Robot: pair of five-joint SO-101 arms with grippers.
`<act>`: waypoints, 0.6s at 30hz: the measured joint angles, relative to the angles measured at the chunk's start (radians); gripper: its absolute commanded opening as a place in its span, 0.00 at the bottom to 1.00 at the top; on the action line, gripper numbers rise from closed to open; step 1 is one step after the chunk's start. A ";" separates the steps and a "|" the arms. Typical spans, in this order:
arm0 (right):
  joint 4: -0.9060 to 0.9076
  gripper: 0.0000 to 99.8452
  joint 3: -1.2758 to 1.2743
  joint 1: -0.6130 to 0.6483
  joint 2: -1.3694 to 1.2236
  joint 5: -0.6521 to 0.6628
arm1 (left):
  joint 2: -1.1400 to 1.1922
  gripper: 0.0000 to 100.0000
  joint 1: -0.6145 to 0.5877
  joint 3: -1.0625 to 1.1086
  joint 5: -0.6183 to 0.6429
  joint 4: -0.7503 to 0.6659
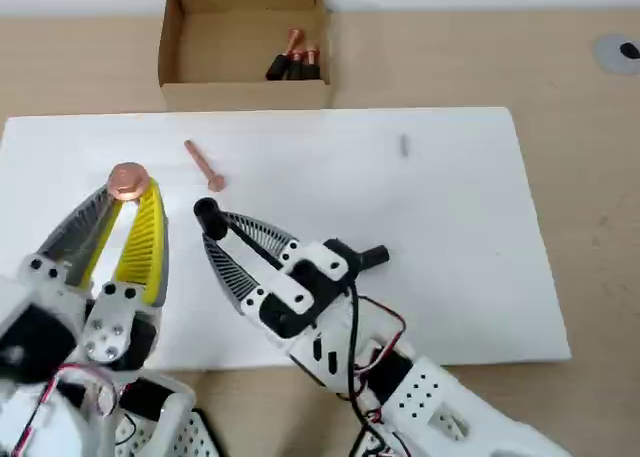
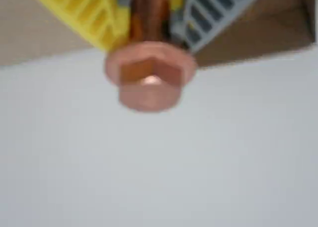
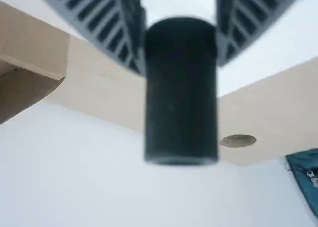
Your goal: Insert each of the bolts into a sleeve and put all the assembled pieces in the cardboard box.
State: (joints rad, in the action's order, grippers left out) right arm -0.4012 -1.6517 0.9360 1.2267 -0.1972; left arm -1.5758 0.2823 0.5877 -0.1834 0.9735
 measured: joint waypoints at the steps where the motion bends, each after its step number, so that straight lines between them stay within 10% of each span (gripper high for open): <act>1: 0.000 0.01 0.000 0.000 0.000 -0.012 | 0.000 0.01 0.000 0.015 0.017 0.000; 18: 0.000 0.01 0.000 0.000 0.000 -0.054 | 0.002 0.01 -0.008 0.256 0.187 -0.195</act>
State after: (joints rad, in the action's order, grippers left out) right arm -0.4012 -1.6517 0.9360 1.2267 -0.2509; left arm -1.5742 0.2746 0.8439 0.0038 0.7787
